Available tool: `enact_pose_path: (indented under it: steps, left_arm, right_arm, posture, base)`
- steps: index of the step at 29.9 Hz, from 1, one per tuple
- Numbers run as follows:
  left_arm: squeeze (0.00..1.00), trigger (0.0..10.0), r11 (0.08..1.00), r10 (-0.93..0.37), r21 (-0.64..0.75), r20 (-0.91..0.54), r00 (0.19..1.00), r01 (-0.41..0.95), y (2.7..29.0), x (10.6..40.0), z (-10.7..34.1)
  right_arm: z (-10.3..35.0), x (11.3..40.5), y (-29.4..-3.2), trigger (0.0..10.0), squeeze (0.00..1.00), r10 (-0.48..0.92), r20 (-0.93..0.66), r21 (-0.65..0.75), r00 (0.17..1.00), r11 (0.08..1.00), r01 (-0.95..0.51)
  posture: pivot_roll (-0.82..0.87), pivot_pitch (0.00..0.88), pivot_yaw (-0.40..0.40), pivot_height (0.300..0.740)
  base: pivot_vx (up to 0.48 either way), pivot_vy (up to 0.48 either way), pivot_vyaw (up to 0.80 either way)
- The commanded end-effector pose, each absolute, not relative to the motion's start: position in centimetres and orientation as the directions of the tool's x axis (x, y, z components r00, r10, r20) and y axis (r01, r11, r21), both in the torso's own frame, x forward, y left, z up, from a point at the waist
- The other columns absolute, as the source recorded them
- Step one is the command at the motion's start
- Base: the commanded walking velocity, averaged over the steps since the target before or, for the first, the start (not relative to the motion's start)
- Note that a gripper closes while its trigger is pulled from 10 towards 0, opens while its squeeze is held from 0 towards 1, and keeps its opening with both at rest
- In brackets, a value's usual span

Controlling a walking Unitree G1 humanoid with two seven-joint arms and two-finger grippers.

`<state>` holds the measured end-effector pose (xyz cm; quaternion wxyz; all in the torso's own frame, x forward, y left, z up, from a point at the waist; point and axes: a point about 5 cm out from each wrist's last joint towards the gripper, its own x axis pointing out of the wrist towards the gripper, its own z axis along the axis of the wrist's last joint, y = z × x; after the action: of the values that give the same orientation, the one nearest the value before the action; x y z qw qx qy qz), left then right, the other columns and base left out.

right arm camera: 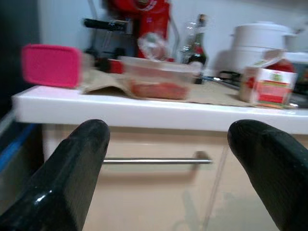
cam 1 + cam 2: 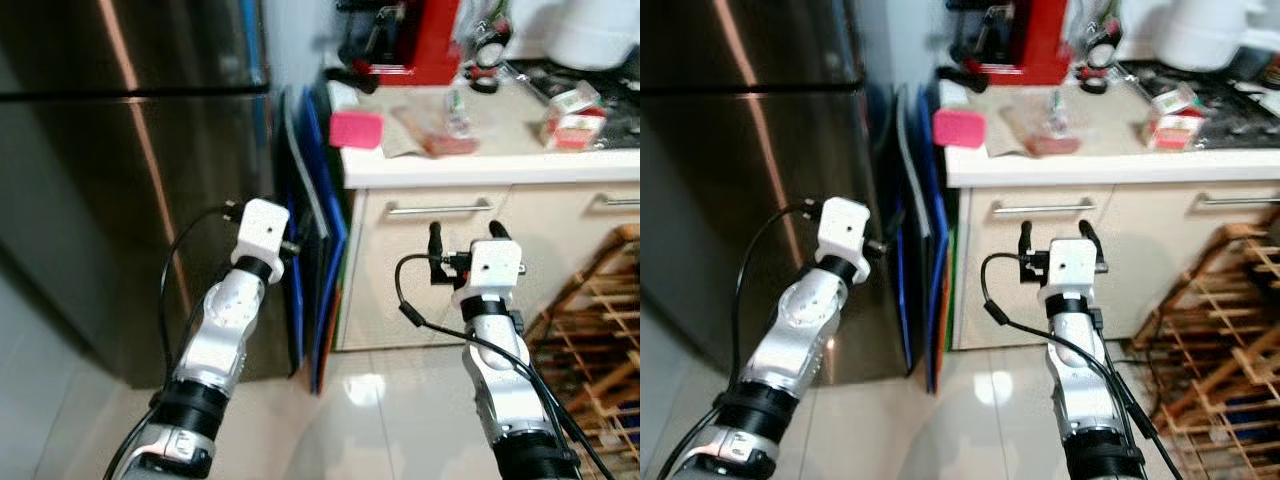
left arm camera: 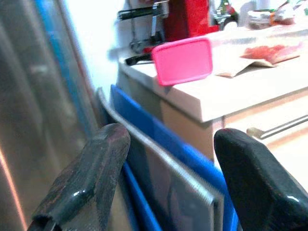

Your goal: Restocking fridge

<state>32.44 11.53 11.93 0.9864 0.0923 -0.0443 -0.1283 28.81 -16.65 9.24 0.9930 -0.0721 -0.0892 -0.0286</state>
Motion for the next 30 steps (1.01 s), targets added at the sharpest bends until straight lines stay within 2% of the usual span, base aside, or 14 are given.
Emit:
enact_pose_path:
  steps: [1,11,18,30]
  left_arm:
    - [0.00,10.0,0.949,-0.263,0.199,0.081,0.961,0.243,11.1,32.9,12.7]
    - [0.00,10.0,0.942,-0.301,0.193,0.123,0.946,0.275,10.2,32.5,13.2]
    - [0.00,10.0,0.936,-0.340,0.160,0.167,0.926,0.315,9.6,31.9,13.7]
    - [0.00,10.0,0.939,-0.326,0.167,0.141,0.935,0.302,9.7,32.4,13.8]
  right_arm:
    - [9.6,28.9,-16.7,10.0,0.00,-0.044,0.193,-0.136,0.980,0.988,0.071]
    - [9.8,29.1,-16.7,10.0,0.00,-0.042,0.197,-0.139,0.979,0.988,0.070]
    - [9.9,29.1,-16.8,10.0,0.00,-0.039,0.198,-0.139,0.979,0.988,0.067]
    - [10.1,29.4,-16.5,10.0,0.00,-0.025,0.200,-0.142,0.979,0.988,0.055]
  posture:
    - [-0.07,0.000,0.025,0.740]
    - [-0.07,0.000,0.024,0.740]
    - [-0.07,0.000,0.019,0.740]
    - [-0.07,0.000,0.020,0.740]
  base:
    - [0.375,-0.296,0.00]
    - [0.363,-0.306,0.00]
    - [0.000,-0.463,0.00]
    - [0.022,-0.465,0.00]
